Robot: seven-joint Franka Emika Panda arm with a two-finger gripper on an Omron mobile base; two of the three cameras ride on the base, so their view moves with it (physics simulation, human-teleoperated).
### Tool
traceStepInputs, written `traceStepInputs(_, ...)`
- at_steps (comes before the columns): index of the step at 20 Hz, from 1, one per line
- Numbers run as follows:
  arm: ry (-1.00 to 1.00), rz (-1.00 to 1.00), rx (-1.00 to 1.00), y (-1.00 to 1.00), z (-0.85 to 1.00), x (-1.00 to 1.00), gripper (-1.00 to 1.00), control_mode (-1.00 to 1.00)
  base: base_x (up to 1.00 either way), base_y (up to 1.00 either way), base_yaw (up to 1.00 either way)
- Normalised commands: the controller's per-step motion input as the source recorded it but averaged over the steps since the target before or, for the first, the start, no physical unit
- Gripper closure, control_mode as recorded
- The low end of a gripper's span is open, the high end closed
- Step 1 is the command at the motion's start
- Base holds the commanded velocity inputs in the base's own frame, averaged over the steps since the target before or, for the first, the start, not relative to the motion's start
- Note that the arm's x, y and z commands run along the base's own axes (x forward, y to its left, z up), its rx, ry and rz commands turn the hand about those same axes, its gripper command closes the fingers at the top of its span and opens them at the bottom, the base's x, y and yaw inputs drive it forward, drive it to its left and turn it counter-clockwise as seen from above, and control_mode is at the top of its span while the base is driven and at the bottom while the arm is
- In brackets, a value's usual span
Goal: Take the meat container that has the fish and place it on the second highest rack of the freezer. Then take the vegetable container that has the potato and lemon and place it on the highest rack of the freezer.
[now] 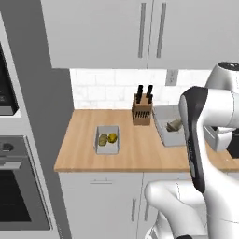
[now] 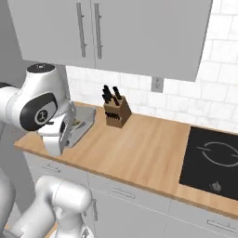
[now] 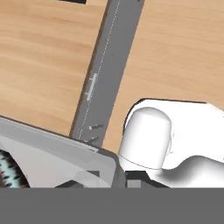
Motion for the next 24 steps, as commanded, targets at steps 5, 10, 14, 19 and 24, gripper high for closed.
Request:
traceStepInputs(5,0.00,0.00,0.00,0.00,0.00,0.00,1.00,1.00,-0.51,0.00,0.94)
traceStepInputs(10,0.00,0.00,0.00,0.00,0.00,0.00,1.00,1.00,-0.18,0.00,1.00)
traceStepInputs(14,0.00,0.00,0.00,0.00,0.00,0.00,1.00,1.00,-0.08,0.00,1.00)
traceStepInputs(19,0.00,0.00,0.00,0.00,0.00,0.00,1.00,1.00,0.32,0.48,0.74)
traceStepInputs(24,0.00,0.00,0.00,0.00,0.00,0.00,1.00,1.00,0.96,0.82,0.30)
